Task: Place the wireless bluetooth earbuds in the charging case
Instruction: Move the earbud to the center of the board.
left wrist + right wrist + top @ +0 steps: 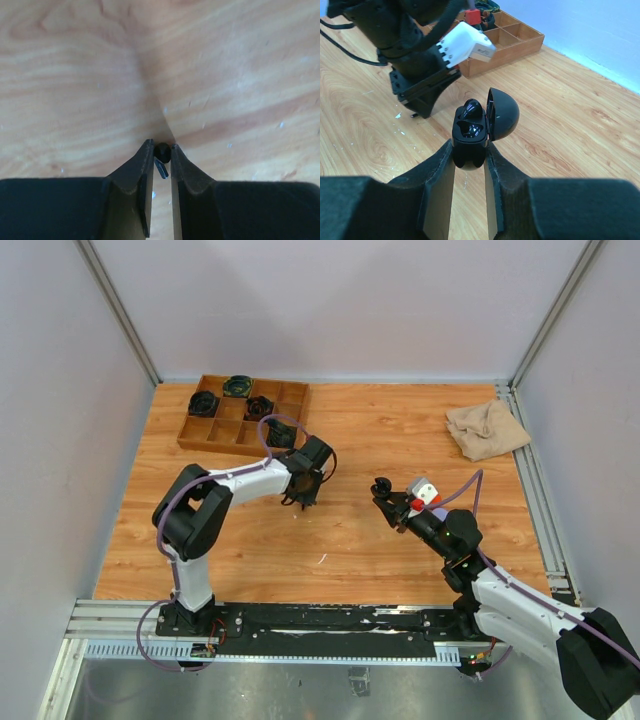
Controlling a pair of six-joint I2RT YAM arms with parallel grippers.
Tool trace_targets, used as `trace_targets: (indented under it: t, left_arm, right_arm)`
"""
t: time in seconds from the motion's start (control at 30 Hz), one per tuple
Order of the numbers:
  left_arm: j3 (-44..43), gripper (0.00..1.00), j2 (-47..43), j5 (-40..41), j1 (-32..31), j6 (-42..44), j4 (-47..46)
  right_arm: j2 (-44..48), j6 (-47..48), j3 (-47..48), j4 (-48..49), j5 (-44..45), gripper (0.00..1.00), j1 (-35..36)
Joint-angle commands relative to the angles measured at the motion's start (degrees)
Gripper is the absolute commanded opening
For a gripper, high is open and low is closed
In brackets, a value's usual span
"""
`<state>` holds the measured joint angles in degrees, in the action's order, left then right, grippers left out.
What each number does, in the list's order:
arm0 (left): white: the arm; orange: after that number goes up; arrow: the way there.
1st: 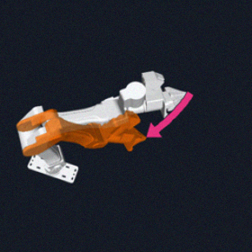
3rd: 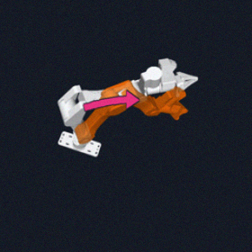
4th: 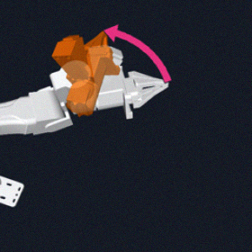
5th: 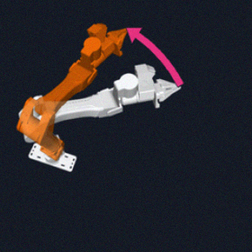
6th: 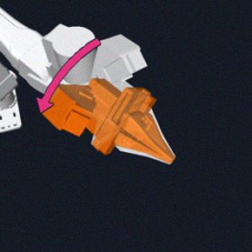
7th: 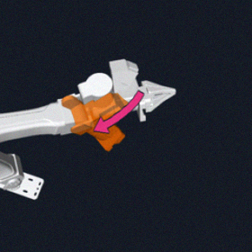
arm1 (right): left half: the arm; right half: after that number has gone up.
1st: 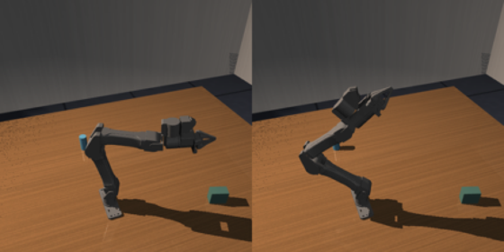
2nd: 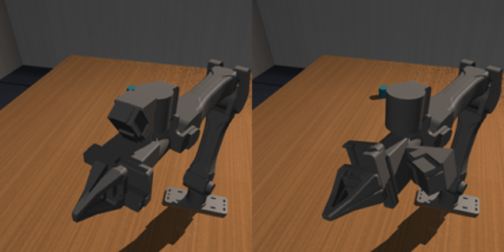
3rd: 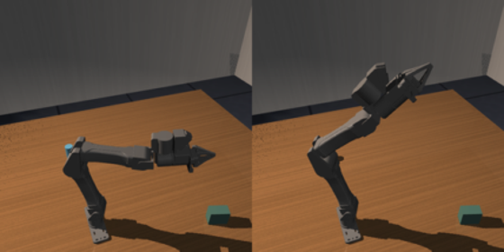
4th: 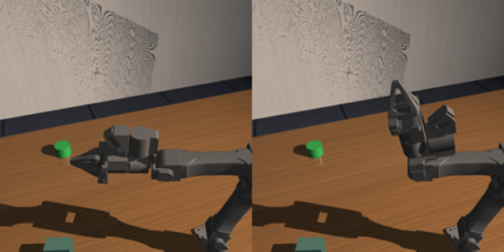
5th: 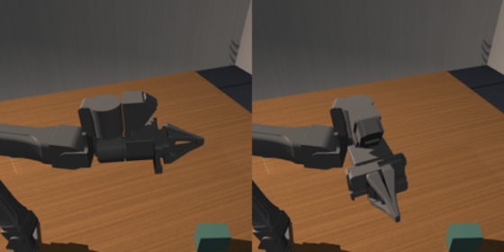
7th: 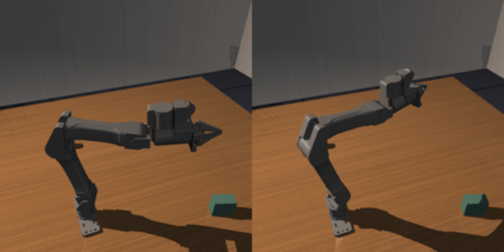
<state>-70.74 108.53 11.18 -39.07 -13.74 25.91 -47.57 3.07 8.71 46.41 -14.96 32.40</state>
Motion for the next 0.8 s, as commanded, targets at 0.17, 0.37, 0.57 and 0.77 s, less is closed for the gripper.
trace_targets:
  t: [0.17, 0.37, 0.57, 0.77]
  left_arm:
    - [10.0, 0.22, -7.5, -2.0, -1.0, -1.1, 2.3]
    - [10.3, 0.30, -8.5, -0.8, -1.5, -3.0, 4.0]
    - [7.9, 0.44, -7.5, 2.5, -1.5, -6.7, 6.8]
    - [6.1, 0.45, -6.1, 2.0, -1.5, -9.8, 8.0]
  right_arm:
    - [0.0, -0.6, 0.0, 1.7, -0.6, 0.03, -0.7]
    - [-0.5, -0.8, 0.1, 1.8, -1.2, 0.03, -0.7]
    - [-0.5, -1.1, 0.2, 1.7, -1.4, 0.03, -0.7]
    - [-0.5, -1.0, 0.4, 1.4, -1.3, 0.03, -0.7]
